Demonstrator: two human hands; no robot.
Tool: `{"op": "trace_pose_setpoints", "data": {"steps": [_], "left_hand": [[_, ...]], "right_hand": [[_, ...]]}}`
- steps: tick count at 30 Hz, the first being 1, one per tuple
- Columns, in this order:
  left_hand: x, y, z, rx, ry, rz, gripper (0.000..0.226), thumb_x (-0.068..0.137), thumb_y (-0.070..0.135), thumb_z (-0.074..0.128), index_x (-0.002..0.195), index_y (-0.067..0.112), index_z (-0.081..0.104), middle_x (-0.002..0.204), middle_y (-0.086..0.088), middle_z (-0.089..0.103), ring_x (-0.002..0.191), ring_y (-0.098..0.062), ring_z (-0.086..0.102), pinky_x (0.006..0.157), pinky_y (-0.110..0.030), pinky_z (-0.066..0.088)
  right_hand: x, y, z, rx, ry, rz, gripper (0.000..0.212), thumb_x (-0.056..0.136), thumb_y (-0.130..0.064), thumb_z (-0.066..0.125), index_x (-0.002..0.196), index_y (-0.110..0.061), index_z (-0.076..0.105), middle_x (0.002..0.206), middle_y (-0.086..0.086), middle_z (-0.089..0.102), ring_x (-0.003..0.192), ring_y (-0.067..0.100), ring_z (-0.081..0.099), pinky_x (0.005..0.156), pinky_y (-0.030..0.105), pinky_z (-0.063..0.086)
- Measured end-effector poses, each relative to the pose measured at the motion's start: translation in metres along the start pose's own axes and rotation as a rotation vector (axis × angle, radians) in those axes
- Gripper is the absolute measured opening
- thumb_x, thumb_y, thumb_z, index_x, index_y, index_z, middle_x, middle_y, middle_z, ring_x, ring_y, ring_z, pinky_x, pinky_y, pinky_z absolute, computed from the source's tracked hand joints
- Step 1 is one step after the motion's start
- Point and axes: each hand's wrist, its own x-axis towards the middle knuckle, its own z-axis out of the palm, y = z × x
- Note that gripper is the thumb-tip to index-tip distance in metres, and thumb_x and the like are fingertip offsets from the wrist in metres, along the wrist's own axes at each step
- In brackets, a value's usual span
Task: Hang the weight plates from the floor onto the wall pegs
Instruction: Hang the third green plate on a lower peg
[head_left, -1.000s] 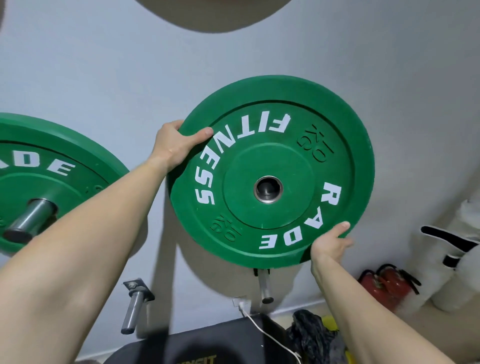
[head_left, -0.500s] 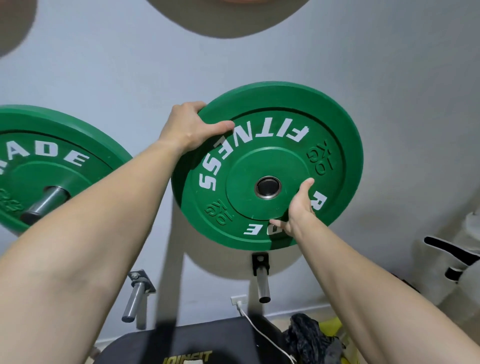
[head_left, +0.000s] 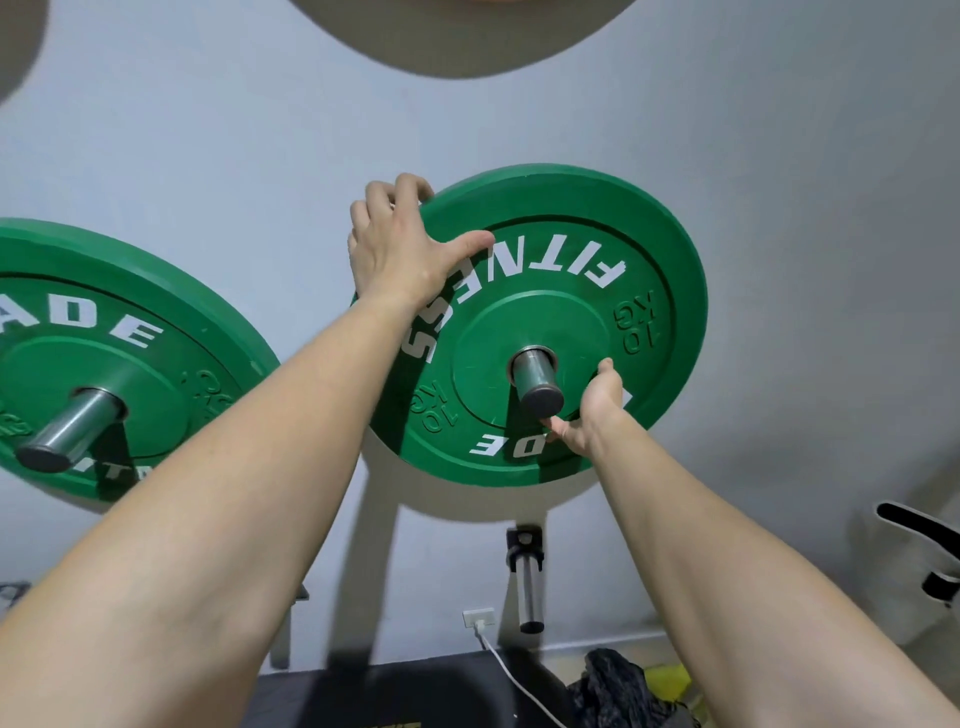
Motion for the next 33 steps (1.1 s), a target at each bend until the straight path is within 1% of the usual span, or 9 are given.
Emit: {"op": "trace_pose_setpoints", "data": {"steps": [2,6,10,15,19,22,25,28,33], "left_hand": [[0.006,-0.006,0.004,-0.023,-0.014,0.026,0.079,0.066,0.083,0.065,0.122,0.03,0.048,0.125,0.001,0.046,0.12,-0.023,0.042,0.099,-0.039,0.042],[0.021,-0.014,0.011,-0.057,-0.062,0.063,0.078,0.065,0.083,0.066,0.121,0.032,0.047,0.125,0.001,0.046,0.121,-0.022,0.04,0.099,-0.036,0.037],[0.029,-0.015,0.015,-0.04,-0.07,0.092,0.078,0.066,0.083,0.065,0.121,0.032,0.047,0.126,0.001,0.049,0.12,-0.022,0.042,0.096,-0.038,0.035],[0.029,-0.012,0.018,-0.002,-0.032,0.103,0.077,0.068,0.083,0.065,0.122,0.031,0.047,0.125,0.001,0.049,0.118,-0.022,0.043,0.095,-0.036,0.035],[0.019,-0.007,0.016,0.026,-0.062,0.021,0.076,0.073,0.079,0.064,0.131,0.033,0.044,0.129,-0.003,0.042,0.121,-0.024,0.039,0.098,-0.038,0.032],[0.0,0.001,0.018,0.129,-0.017,0.019,0.072,0.087,0.061,0.064,0.146,0.031,0.035,0.141,-0.009,0.035,0.128,-0.031,0.035,0.103,-0.043,0.032],[-0.016,0.004,0.019,0.248,0.023,0.192,0.092,0.085,0.046,0.074,0.157,0.03,0.018,0.155,-0.014,0.025,0.142,-0.035,0.026,0.114,-0.048,0.028],[-0.023,0.002,0.02,0.335,-0.055,0.29,0.12,0.078,0.048,0.081,0.16,0.025,-0.004,0.163,-0.015,0.015,0.149,-0.036,0.018,0.121,-0.052,0.021],[-0.025,0.003,0.019,0.399,-0.087,0.27,0.132,0.073,0.046,0.086,0.158,0.02,-0.013,0.162,-0.021,0.009,0.148,-0.041,0.016,0.121,-0.055,0.02]], "right_hand": [[0.008,0.003,0.007,0.013,0.001,0.001,0.074,0.099,-0.064,0.036,0.156,-0.018,0.026,0.158,0.02,0.029,0.123,0.041,0.055,0.077,0.044,0.059],[0.026,0.012,0.019,0.072,0.045,-0.023,0.084,0.091,-0.073,0.038,0.154,-0.018,0.026,0.141,0.021,0.05,0.091,0.038,0.07,0.08,0.048,0.061],[0.045,0.009,0.021,0.097,0.008,-0.015,0.085,0.092,-0.072,0.038,0.158,-0.023,0.015,0.155,0.019,0.035,0.109,0.041,0.065,0.092,0.055,0.055],[0.056,0.007,0.025,0.083,0.029,-0.023,0.085,0.093,-0.073,0.036,0.159,-0.027,0.011,0.157,0.019,0.033,0.119,0.041,0.06,0.101,0.055,0.05],[0.047,0.008,0.005,-0.123,-0.021,-0.046,0.069,0.1,-0.061,0.037,0.157,-0.023,0.023,0.158,0.019,0.031,0.128,0.042,0.052,0.1,0.055,0.05],[0.042,0.009,-0.016,-0.489,0.265,-0.3,0.056,0.099,-0.034,0.043,0.148,-0.008,0.034,0.15,0.019,0.036,0.124,0.041,0.049,0.099,0.049,0.044],[0.028,-0.015,-0.034,-0.674,0.407,-0.614,0.069,0.093,-0.023,0.052,0.153,-0.007,0.023,0.15,0.018,0.026,0.128,0.043,0.043,0.105,0.048,0.038],[0.013,-0.06,-0.041,-0.766,0.42,-0.758,0.076,0.092,-0.027,0.056,0.156,-0.011,0.018,0.154,0.015,0.022,0.136,0.039,0.035,0.108,0.047,0.036],[-0.001,-0.1,-0.027,-0.87,0.259,-0.82,0.08,0.094,-0.045,0.051,0.16,-0.024,0.01,0.163,0.006,0.018,0.145,0.036,0.026,0.116,0.049,0.027]]}}
